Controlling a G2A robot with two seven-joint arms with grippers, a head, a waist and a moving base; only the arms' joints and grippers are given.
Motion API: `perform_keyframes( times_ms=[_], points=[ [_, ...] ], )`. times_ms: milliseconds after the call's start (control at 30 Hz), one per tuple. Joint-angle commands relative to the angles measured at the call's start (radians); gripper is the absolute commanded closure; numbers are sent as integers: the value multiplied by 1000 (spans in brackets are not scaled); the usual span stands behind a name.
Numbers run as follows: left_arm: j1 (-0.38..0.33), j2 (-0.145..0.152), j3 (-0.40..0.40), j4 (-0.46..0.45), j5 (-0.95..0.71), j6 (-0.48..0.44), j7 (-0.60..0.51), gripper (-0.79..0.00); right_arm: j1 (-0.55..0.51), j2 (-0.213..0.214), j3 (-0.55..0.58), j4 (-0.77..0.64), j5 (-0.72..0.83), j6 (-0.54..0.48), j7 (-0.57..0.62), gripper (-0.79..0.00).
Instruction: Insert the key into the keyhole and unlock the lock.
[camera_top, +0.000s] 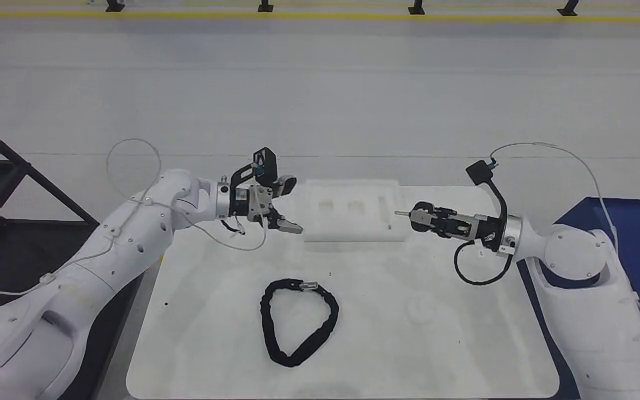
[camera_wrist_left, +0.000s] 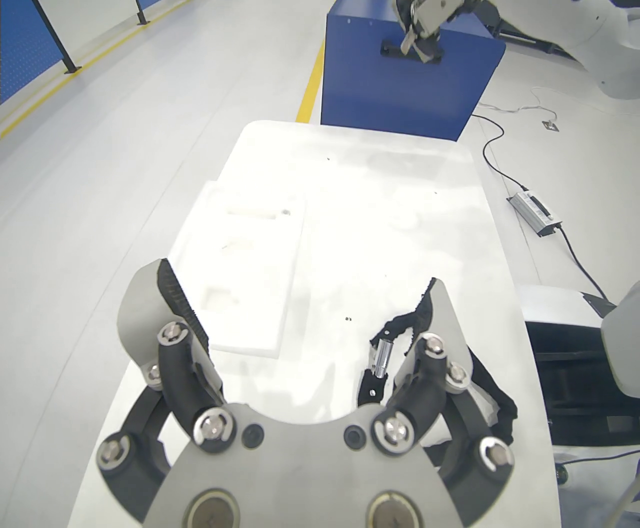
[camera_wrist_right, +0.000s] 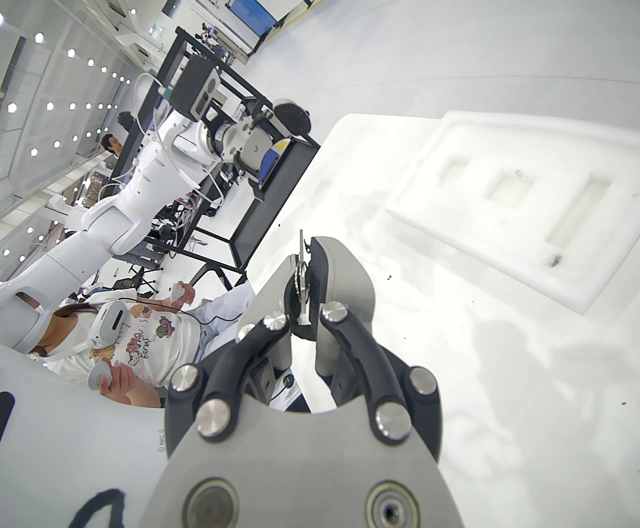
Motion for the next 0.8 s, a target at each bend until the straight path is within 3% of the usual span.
perform_keyframes(
  times_ms=[0, 300, 533, 767],
  points=[
    [17, 3, 7, -16, 40, 0, 13, -785, 0, 0, 0, 0, 0, 0, 0, 0],
    [42, 1, 81, -15, 193, 0, 46, -785, 0, 0, 0, 0, 0, 0, 0, 0],
    [13, -12, 224, -2, 247, 0, 66, -785, 0, 0, 0, 0, 0, 0, 0, 0],
    [47, -27, 224, 1, 264, 0, 37, -785, 0, 0, 0, 0, 0, 0, 0, 0]
  ],
)
